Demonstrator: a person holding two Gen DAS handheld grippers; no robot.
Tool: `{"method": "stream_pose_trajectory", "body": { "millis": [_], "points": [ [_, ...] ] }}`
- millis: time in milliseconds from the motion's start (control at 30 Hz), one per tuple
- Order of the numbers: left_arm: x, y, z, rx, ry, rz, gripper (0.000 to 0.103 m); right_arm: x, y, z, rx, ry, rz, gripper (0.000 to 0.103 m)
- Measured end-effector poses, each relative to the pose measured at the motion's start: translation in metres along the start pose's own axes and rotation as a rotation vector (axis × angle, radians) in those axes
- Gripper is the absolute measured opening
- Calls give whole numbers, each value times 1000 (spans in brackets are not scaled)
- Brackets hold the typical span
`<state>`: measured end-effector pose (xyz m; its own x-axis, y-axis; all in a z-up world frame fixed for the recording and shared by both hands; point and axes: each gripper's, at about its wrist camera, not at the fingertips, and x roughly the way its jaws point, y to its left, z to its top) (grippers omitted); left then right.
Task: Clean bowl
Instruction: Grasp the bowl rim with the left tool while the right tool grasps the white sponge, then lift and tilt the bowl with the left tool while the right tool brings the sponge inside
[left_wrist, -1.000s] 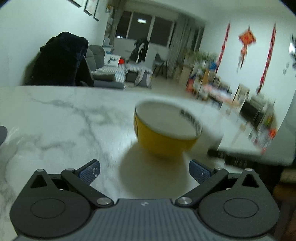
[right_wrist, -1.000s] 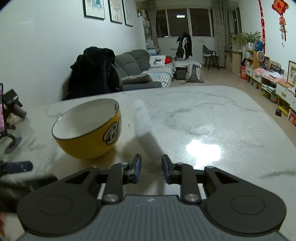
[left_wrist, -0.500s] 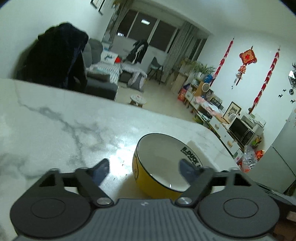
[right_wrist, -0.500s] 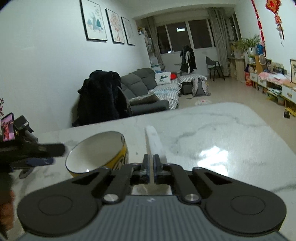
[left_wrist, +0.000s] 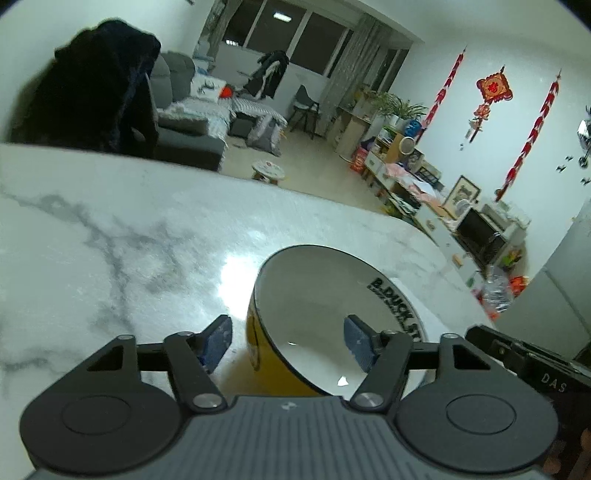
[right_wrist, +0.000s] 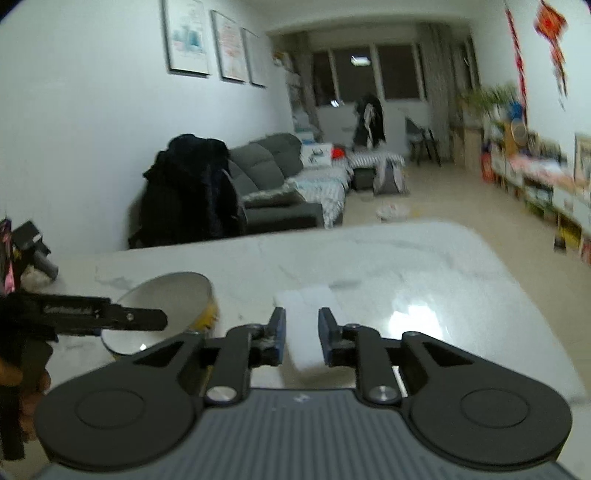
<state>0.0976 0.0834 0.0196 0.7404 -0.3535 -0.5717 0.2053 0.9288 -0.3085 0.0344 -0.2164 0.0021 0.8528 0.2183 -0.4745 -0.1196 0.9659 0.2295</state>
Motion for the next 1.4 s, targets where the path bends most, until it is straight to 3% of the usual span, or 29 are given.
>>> {"method": "stream_pose_trajectory", "body": {
  "millis": [100, 300, 500, 600, 767, 833, 900, 1000, 1100, 1267, 1400],
  "points": [
    [-4, 3, 2, -4, -17, -3, 62, 4, -8, 2, -17, 23, -16, 23],
    [-23, -6, 3, 13, -73, -24, 62, 11, 27, -3, -298, 53, -8, 23],
    [-28, -18, 0, 55, -90, -19, 63, 40, 40, -13, -444, 124, -52, 23],
    [-25, -13, -2, 34, -72, -30, 63, 44, 41, -22, -504, 97, -86, 16],
    [-16, 0, -2, -12, -30, -29, 62, 40, 27, -16, -382, 68, -61, 9],
    [-8, 7, -2, -43, -1, -35, 54, 31, 20, -9, -313, 45, -29, 9],
    [-4, 12, -1, -63, 13, -33, 53, 17, 17, 0, -241, 19, 44, 9],
    [4, 19, 0, -97, 39, -35, 42, -2, 20, 12, -168, -3, 177, 9],
    [11, 26, 0, -137, 60, -61, 38, -13, 27, 25, -111, -9, 312, 10],
    [16, 24, -1, -159, 65, -60, 30, 8, 34, 39, 36, 85, 488, 11],
    [20, 23, 1, -170, 66, -46, 28, 38, 33, 38, 100, 149, 459, 11]
  ]
}}
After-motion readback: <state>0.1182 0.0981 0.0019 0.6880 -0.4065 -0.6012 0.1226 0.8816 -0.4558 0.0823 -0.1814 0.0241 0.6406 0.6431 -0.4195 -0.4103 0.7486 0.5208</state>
